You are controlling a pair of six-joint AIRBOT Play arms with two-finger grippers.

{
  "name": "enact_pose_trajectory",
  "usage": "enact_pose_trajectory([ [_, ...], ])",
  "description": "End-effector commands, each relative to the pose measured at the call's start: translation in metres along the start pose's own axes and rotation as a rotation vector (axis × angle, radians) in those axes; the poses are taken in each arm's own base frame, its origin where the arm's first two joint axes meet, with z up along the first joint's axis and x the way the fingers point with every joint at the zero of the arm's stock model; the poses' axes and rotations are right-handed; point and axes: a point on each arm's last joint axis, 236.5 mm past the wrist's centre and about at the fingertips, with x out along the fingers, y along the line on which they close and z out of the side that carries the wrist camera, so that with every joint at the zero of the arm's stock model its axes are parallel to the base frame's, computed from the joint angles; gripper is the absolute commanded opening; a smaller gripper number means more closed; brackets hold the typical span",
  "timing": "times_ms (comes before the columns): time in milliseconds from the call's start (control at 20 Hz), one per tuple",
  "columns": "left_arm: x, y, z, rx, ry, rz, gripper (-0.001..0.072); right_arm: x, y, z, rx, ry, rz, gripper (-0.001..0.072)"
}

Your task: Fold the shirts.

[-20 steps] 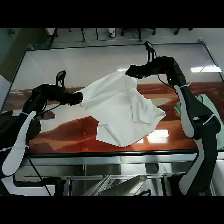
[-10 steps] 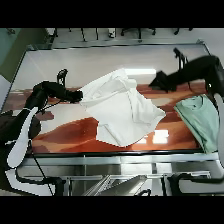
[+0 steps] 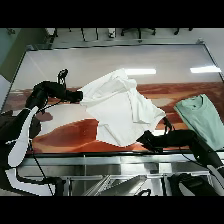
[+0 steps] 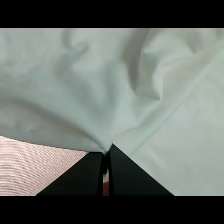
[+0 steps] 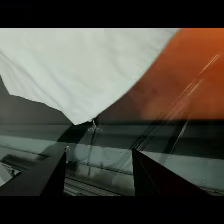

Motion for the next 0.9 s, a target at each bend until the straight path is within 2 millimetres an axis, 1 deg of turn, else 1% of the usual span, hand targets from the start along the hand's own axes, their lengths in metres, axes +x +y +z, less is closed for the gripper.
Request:
enact_pose_trajectory([
  [0, -0.001, 0.0, -0.001, -0.001, 0.006, -0.001, 0.0015, 0.028, -0.021, -0.012, 0.083, 0.009, -0.047, 0.046],
  [50, -0.001, 0.0, -0.001, -0.001, 0.008, -0.001, 0.0015, 0.034, -0.025, -0.011, 0.108, 0.015, -0.059, 0.0458],
  [100, -0.001, 0.0, -0.002, -0.001, 0.009, -0.001, 0.0015, 0.039, -0.025, -0.004, 0.115, 0.004, -0.057, 0.0455],
  [150, -0.001, 0.0, -0.002, -0.001, 0.009, -0.001, 0.0015, 0.042, -0.02, 0.004, 0.098, -0.017, -0.049, 0.0412],
  [200, -0.001, 0.0, -0.001, -0.001, 0.008, -0.001, 0.0015, 0.044, -0.014, 0.011, 0.085, -0.036, -0.042, 0.0331],
  [250, -0.001, 0.0, -0.002, -0.001, 0.008, -0.001, 0.0015, 0.046, -0.007, 0.016, 0.074, -0.046, -0.039, 0.0335],
  [350, -0.001, 0.0, -0.001, -0.001, 0.008, -0.001, 0.0015, 0.051, -0.001, 0.023, 0.055, -0.04, -0.046, 0.0345],
  [600, -0.001, 0.001, -0.002, -0.001, 0.011, 0.001, 0.0015, 0.069, -0.005, 0.029, 0.035, 0.014, -0.093, 0.0342],
  [650, -0.001, 0.001, -0.002, 0.0, 0.011, 0.001, 0.0015, 0.07, -0.003, 0.03, 0.018, 0.019, -0.093, 0.0319],
  [700, -0.001, 0.001, -0.002, 0.0, 0.012, 0.001, 0.0015, 0.069, 0.002, 0.032, -0.014, 0.014, -0.085, 0.0128],
  [750, -0.001, 0.001, -0.003, 0.0, 0.016, 0.001, 0.0015, 0.067, 0.01, 0.037, -0.047, 0.003, -0.071, 0.0042],
  [800, -0.001, 0.0, -0.006, 0.0, 0.027, -0.001, 0.0015, 0.063, 0.02, 0.046, -0.093, -0.016, -0.057, 0.0018],
  [850, -0.001, 0.0, -0.011, 0.0, 0.05, -0.004, 0.0015, 0.057, 0.03, 0.06, -0.134, -0.048, -0.042, 0.002],
])
